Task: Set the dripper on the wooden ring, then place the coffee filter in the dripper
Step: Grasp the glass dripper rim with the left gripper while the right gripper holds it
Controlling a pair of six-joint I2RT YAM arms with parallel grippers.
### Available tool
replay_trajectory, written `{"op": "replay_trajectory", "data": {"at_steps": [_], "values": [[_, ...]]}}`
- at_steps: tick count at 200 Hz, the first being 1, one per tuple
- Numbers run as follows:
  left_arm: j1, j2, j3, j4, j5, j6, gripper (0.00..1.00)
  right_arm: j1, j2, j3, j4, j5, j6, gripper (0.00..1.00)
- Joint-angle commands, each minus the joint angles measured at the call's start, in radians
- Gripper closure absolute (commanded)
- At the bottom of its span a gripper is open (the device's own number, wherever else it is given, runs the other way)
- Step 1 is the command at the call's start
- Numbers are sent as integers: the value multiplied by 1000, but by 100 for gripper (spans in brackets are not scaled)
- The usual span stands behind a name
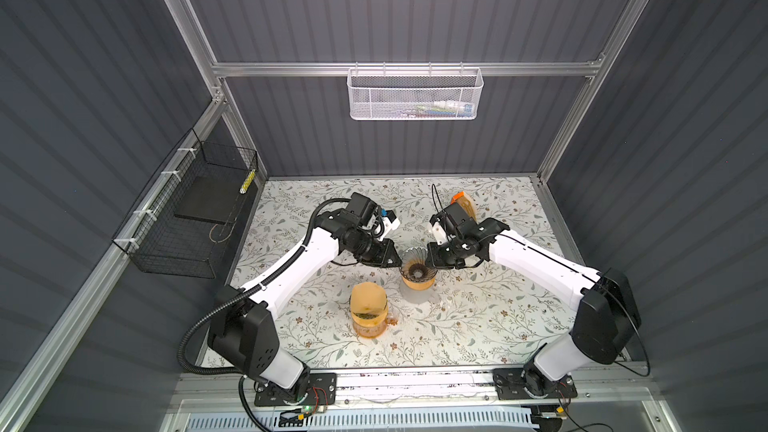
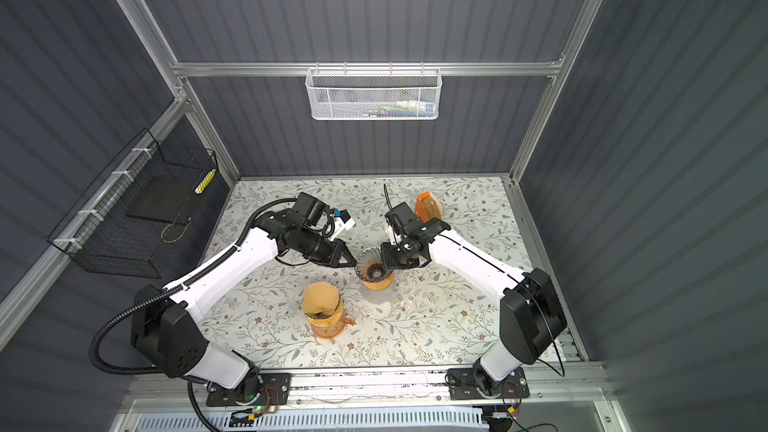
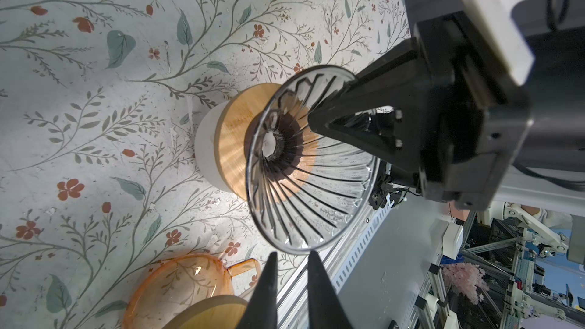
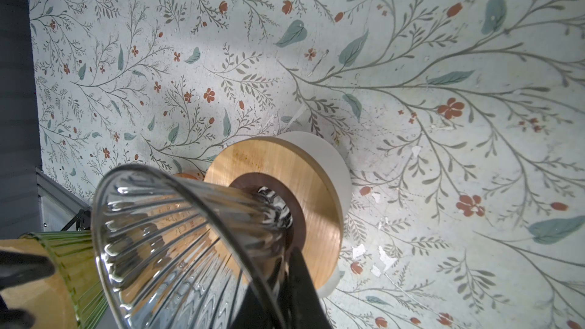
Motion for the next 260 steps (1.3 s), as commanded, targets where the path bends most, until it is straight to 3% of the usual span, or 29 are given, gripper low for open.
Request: {"op": "replay_trajectory", "data": {"at_steps": [1,43,260], "values": [[-9,19,28,-19,-9,25,81,5,22,-22,2,17,2,100],[-9,27,36,-3,-112,-6,81,5,31,-31,12,13,5,100],[-29,96,-7,26,-138,-43,86,9,112,-69,-18,40,4,100]]}}
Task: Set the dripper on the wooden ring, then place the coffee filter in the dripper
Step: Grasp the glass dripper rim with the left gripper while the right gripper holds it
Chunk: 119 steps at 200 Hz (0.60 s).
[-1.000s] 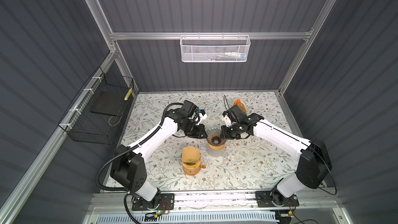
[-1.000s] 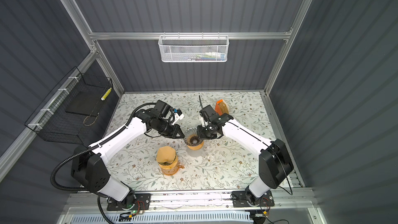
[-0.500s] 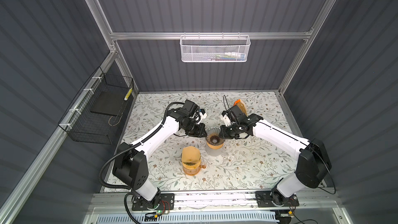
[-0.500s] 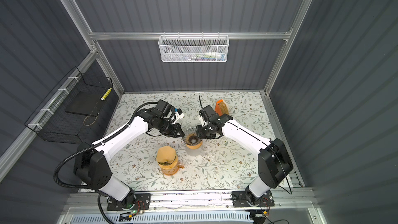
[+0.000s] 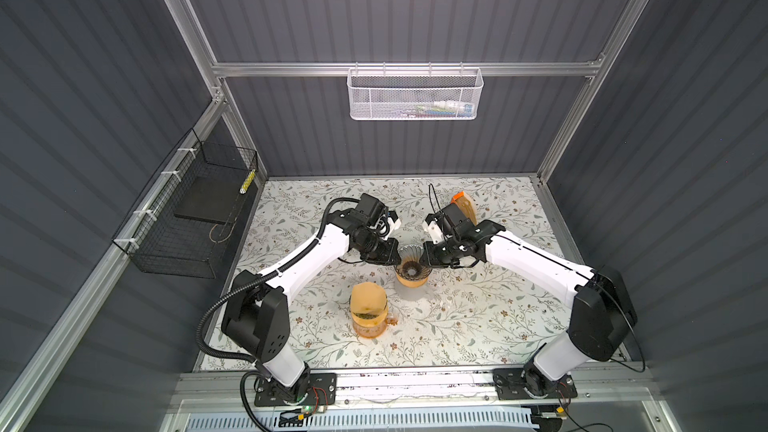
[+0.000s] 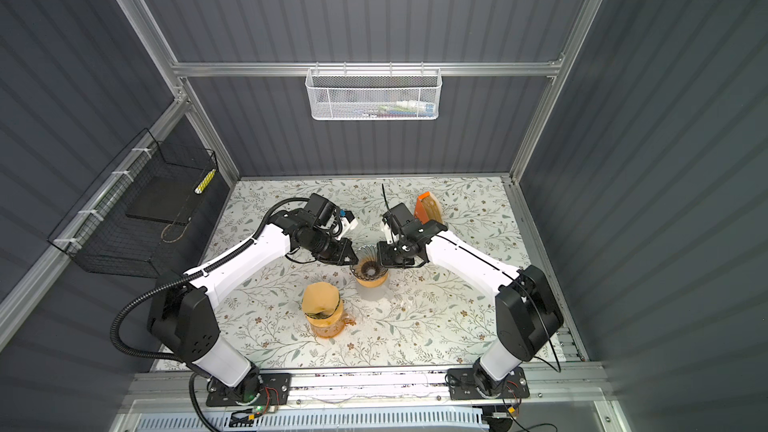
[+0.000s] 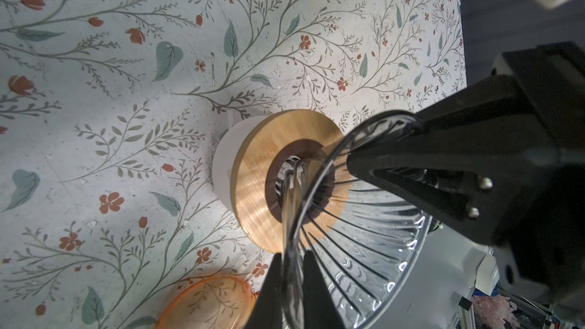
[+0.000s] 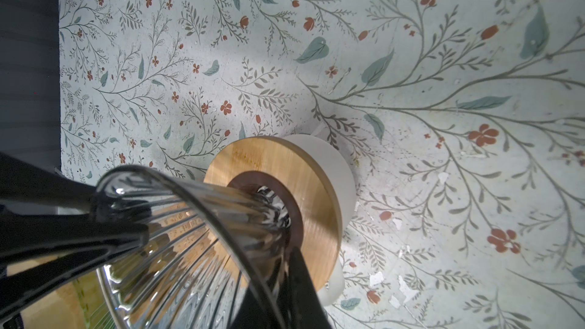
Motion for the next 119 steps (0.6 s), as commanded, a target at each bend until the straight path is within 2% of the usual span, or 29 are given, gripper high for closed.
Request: {"op": "replay_trajectory", "data": {"at_steps": [1,119], "values": [[-8,13,-22,-30,-11,-7,86,4,84,-48,-114,71,3,100],[-18,33,-57,-15,-20,-12,87,8,135,-66,-132,110,14,100]]}}
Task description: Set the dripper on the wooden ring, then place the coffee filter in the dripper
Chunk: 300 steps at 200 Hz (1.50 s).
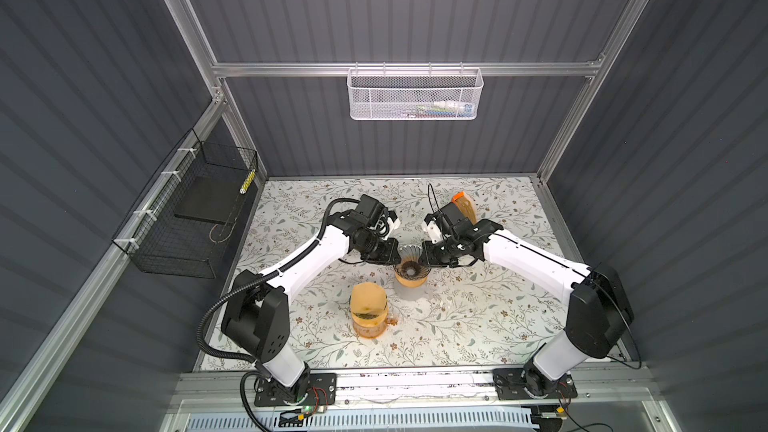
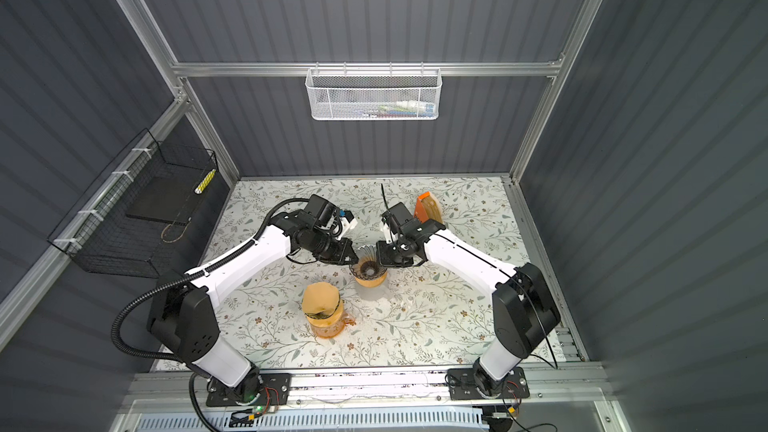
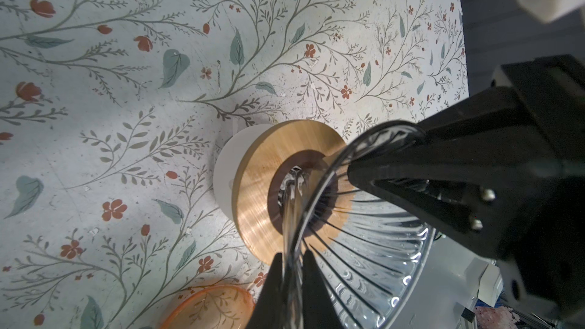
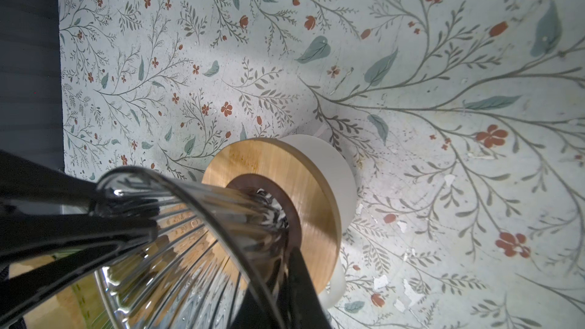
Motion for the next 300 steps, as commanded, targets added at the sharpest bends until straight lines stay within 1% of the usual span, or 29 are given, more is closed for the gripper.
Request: {"op": "replay_trajectory", "data": {"at_steps": [1,121,165,211,300], "values": [[-18,33,-35,-56,-12,7,87,7,110,-76,-127,116,2,100],[-25,55,-58,-7,-34,-13,87,8,147,-105,-83,140,4,100],[-25,53,-47,-5,-40,-15,87,7,141,-103,-91,164,-1,100],[-33,58,-33,14,-23,-39,87,1,140,-86,-119,198,-21,100],[-40,69,-31,20,-52,-64,88,-3,144,-104,-93,176,-34,100]]}}
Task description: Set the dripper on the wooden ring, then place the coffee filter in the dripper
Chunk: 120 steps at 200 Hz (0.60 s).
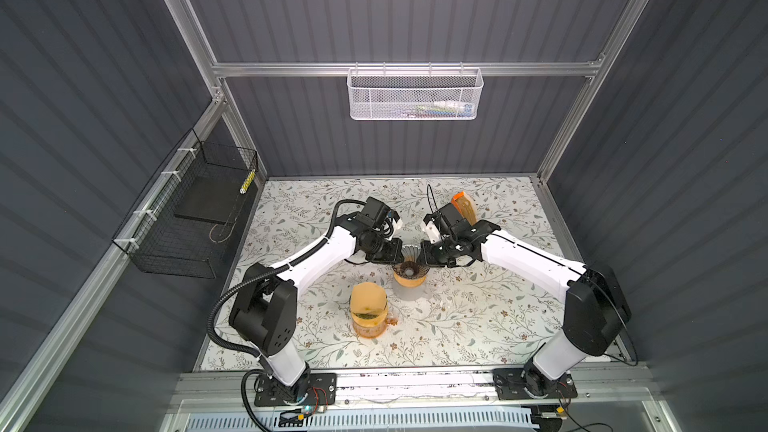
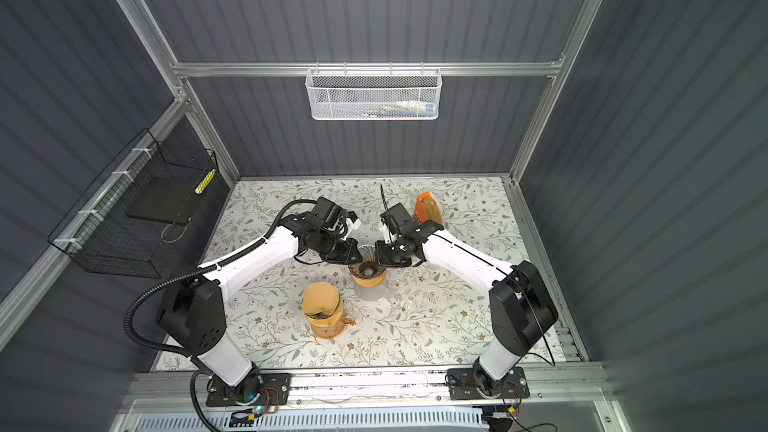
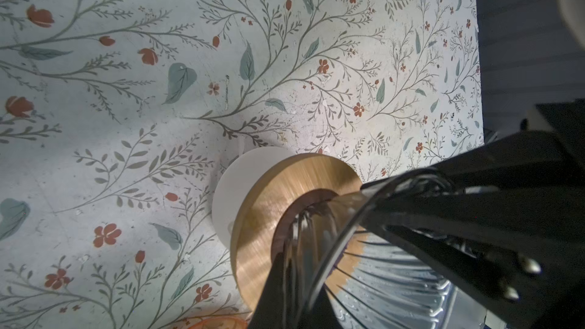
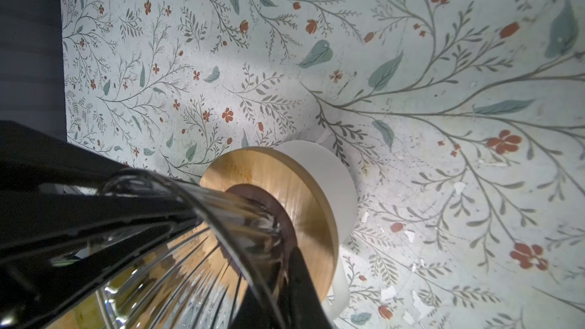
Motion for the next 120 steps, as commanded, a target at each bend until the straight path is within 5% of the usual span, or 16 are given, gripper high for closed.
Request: {"op": "replay_trajectory", "data": {"at_steps": [1,120], "values": [[-20,17,-16,-70,-10,-5,88,-1,125,-87,-131,176,-52,100],[-20,8,-47,-59,-56,-11,88,-11,108,-113,-112,203,-35,100]]}}
